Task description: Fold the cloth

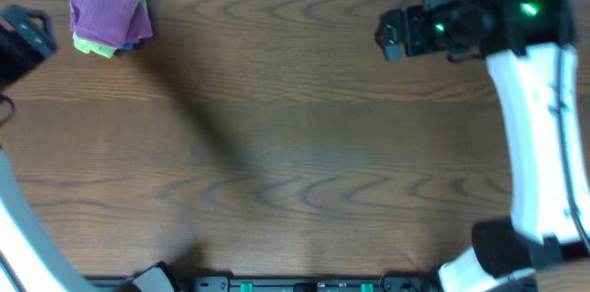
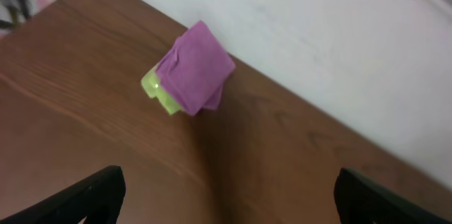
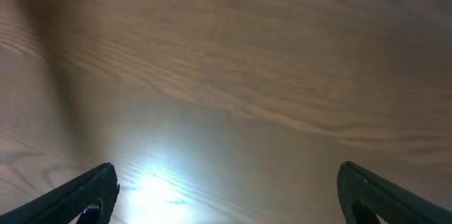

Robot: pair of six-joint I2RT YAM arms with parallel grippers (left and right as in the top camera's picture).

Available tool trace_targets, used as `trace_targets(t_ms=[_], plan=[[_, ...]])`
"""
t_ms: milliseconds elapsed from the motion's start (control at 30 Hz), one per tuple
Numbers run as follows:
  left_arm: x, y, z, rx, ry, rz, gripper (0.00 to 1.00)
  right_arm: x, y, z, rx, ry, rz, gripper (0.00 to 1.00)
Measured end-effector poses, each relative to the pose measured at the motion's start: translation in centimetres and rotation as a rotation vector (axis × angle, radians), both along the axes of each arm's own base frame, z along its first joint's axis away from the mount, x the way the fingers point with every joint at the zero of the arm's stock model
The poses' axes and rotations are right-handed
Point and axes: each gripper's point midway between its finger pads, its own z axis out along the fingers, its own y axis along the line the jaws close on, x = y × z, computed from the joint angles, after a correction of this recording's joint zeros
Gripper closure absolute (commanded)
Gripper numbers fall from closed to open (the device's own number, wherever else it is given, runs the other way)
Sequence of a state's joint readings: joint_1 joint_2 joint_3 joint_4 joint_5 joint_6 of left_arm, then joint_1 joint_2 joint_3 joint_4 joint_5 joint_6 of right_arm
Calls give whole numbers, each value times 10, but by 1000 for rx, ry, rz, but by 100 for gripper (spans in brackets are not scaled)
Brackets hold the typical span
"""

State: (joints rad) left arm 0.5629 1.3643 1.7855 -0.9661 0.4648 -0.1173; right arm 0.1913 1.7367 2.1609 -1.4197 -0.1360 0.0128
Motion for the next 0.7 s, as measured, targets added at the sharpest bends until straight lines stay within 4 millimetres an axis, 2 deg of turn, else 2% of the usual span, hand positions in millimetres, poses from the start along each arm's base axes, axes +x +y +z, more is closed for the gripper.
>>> trace_targets(t_ms=[167, 233, 300, 367, 433, 467, 500, 600, 667, 700], plan=[[-37, -60, 24, 127, -14, -73, 4, -36, -17, 37, -45, -97, -15, 1], [-62, -89, 34, 191, -43, -110, 4, -53, -23, 47, -48, -136, -23, 1], [-81, -105, 33, 227, -54, -130, 4, -69, -28, 52, -47, -180, -31, 1], [-98, -118, 22, 253, -54, -146, 4, -87, -32, 48, -43, -216, -35, 1], [-109, -126, -1, 274, -22, -155, 4, -107, -36, 33, -36, -256, -38, 1], [-113, -131, -26, 294, 28, -170, 4, -122, -40, 12, -37, -259, -41, 1], [-114, -132, -40, 302, 59, -173, 4, -129, -41, 1, -38, -248, -42, 1], [-117, -143, -109, 345, 162, -200, 4, -152, -45, -64, -25, -250, -57, 1], [-114, -150, -131, 346, 174, -211, 4, -159, -47, -89, -21, -227, -69, 1], [-112, -152, -136, 343, 170, -214, 4, -161, -47, -96, -16, -221, -78, 1]])
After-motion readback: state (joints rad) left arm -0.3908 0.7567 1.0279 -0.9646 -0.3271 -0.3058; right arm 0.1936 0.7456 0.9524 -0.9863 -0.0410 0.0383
